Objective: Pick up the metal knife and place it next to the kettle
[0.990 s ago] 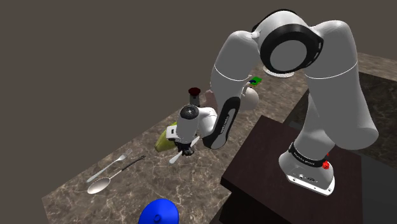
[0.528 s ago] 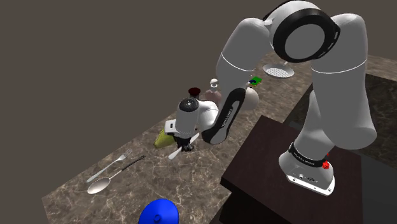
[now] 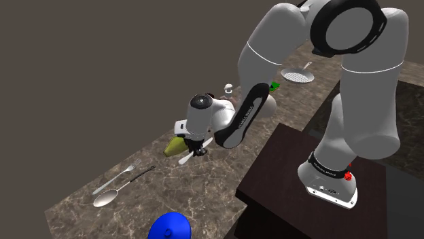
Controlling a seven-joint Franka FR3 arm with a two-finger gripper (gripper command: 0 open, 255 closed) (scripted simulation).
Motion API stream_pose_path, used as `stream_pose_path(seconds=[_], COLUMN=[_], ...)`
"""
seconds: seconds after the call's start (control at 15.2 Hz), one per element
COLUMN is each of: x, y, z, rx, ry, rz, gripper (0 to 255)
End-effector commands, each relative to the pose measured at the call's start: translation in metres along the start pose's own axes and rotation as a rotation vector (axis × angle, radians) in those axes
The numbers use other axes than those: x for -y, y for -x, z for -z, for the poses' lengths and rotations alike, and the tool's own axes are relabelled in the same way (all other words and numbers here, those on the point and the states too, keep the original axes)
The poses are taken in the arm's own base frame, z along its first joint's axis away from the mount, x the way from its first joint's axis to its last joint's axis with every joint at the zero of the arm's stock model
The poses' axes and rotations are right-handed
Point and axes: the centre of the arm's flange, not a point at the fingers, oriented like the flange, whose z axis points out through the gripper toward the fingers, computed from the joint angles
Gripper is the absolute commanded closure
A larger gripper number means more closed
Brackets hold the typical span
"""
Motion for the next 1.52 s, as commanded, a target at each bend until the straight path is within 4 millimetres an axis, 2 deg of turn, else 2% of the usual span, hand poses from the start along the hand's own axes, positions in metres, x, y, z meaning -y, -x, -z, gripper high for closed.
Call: stream_pose_path(seconds=[0.0,1.45], x=[-0.002,-0.028], y=[0.000,-0.001], z=[0.011,0.124], rx=[0.000,0.000], ry=[0.000,0.000], rz=[0.000,0.000], gripper=[255,255])
